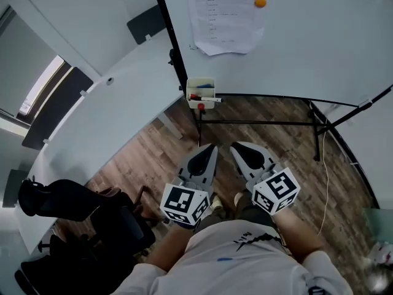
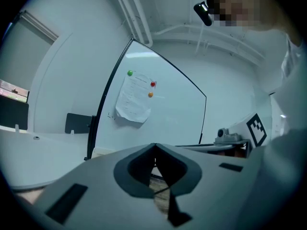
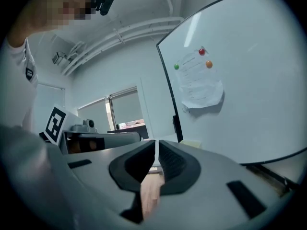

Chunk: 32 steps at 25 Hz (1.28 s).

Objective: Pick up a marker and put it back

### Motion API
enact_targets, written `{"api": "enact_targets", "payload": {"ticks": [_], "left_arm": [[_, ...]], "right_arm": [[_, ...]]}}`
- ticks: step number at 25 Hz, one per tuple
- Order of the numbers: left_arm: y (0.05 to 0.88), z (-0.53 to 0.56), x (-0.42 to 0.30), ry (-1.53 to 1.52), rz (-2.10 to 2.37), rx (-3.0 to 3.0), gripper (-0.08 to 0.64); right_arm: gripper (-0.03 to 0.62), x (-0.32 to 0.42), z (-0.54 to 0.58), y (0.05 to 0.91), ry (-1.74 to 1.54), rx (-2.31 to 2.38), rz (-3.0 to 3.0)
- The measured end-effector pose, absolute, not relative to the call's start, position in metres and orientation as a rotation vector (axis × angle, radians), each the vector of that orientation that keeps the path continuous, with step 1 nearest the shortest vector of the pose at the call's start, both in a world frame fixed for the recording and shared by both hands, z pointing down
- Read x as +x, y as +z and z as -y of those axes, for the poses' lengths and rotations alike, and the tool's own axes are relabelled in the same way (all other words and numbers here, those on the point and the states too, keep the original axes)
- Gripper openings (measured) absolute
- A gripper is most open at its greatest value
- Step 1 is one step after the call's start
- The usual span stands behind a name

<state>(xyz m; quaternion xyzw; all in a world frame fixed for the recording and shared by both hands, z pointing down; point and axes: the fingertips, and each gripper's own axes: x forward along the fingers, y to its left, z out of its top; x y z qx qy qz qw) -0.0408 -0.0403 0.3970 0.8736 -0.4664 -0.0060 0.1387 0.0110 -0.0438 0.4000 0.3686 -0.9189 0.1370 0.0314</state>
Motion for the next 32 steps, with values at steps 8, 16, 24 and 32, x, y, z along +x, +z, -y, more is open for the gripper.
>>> {"api": "enact_targets", "payload": {"ticks": [8, 16, 24, 32], "left_arm": [[0.421, 0.119, -0.044, 0.006, 1.414, 2.468, 0.012], [0.443, 0.187, -0.051, 0.033, 1.563, 2.338, 0.012], [0.464, 0.215, -0.070, 0.038, 1.711, 2.187, 0.012], [0.473, 0.223, -0.084, 0.040, 1.797, 2.085, 0.012]], "right_arm": [[0.024, 0.013, 0.133, 0.451, 0.420, 1.064, 2.755], [0.092, 0.006, 0.216, 0.517, 0.316, 0.844, 2.639], [0.146, -0.014, 0.253, 0.581, 0.182, 0.631, 2.518], [0.142, -0.030, 0.267, 0.601, 0.144, 0.518, 2.500]]}}
